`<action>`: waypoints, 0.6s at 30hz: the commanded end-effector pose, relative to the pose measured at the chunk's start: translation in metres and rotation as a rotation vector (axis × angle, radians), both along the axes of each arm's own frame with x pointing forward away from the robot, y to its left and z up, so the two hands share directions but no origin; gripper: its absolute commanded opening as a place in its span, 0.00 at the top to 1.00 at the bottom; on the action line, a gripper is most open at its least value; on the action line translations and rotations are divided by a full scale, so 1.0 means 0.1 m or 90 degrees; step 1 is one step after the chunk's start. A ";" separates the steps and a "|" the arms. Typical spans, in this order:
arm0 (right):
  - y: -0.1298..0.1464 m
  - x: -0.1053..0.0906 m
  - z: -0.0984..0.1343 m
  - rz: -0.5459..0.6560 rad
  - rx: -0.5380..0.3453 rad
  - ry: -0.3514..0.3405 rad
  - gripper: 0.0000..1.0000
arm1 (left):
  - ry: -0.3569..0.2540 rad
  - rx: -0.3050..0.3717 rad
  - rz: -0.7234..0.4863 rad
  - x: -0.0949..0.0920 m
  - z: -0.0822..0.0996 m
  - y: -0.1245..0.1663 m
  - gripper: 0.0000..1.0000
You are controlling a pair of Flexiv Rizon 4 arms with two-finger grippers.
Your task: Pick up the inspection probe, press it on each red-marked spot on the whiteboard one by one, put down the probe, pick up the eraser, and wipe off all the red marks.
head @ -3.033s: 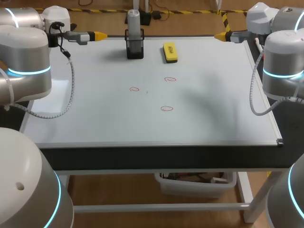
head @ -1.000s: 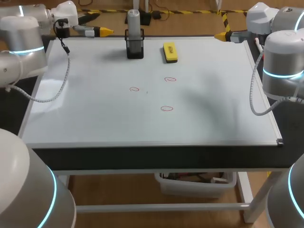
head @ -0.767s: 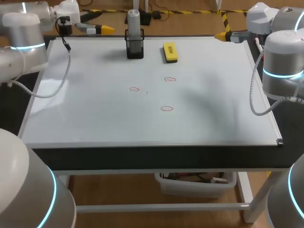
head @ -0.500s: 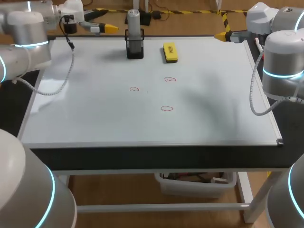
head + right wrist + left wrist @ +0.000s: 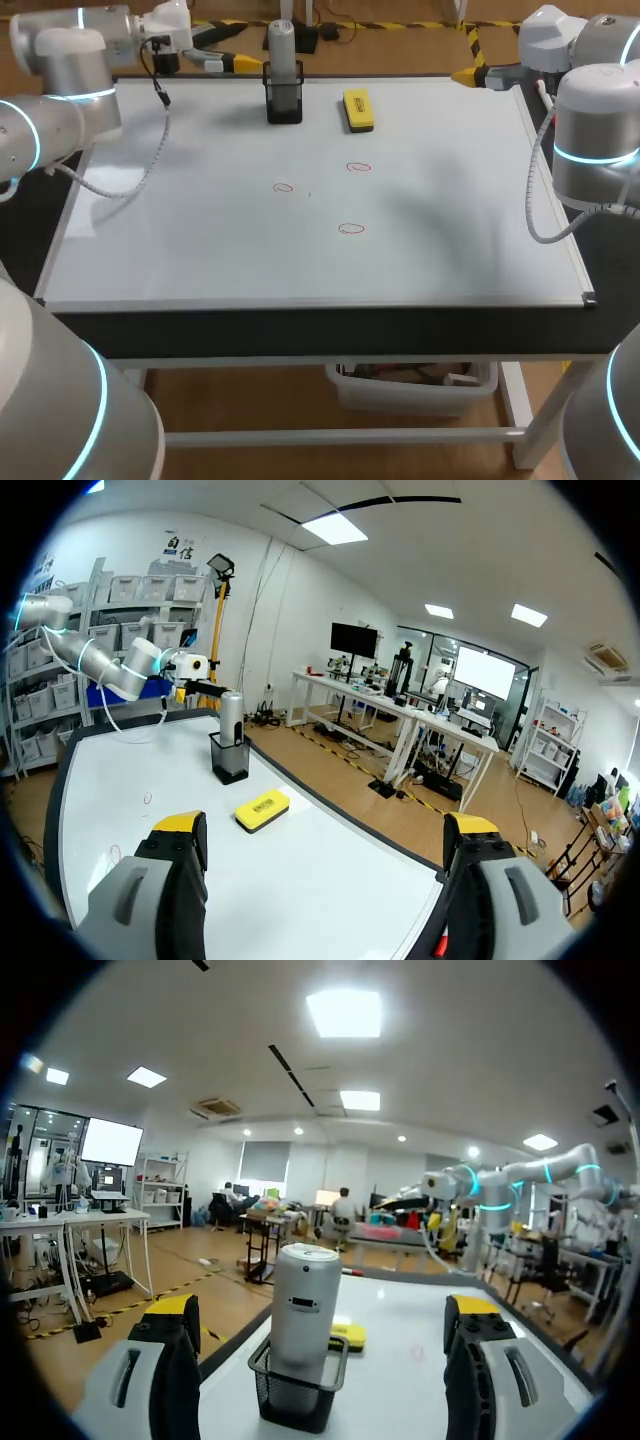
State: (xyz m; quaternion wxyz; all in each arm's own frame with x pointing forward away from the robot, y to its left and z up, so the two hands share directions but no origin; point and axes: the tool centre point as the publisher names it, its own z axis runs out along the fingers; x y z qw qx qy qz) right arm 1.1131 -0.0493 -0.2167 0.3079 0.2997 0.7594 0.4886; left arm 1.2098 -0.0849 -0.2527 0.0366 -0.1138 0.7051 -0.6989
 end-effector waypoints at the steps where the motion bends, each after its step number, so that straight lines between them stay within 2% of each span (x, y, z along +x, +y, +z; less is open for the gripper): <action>1: 0.00 0.01 0.00 0.000 -0.001 0.001 0.00 | -0.005 -0.014 -0.050 0.09 -0.06 -0.12 0.00; 18: 0.00 0.01 0.00 0.000 -0.001 0.001 0.00 | -0.005 -0.018 -0.058 0.17 -0.17 -0.39 0.00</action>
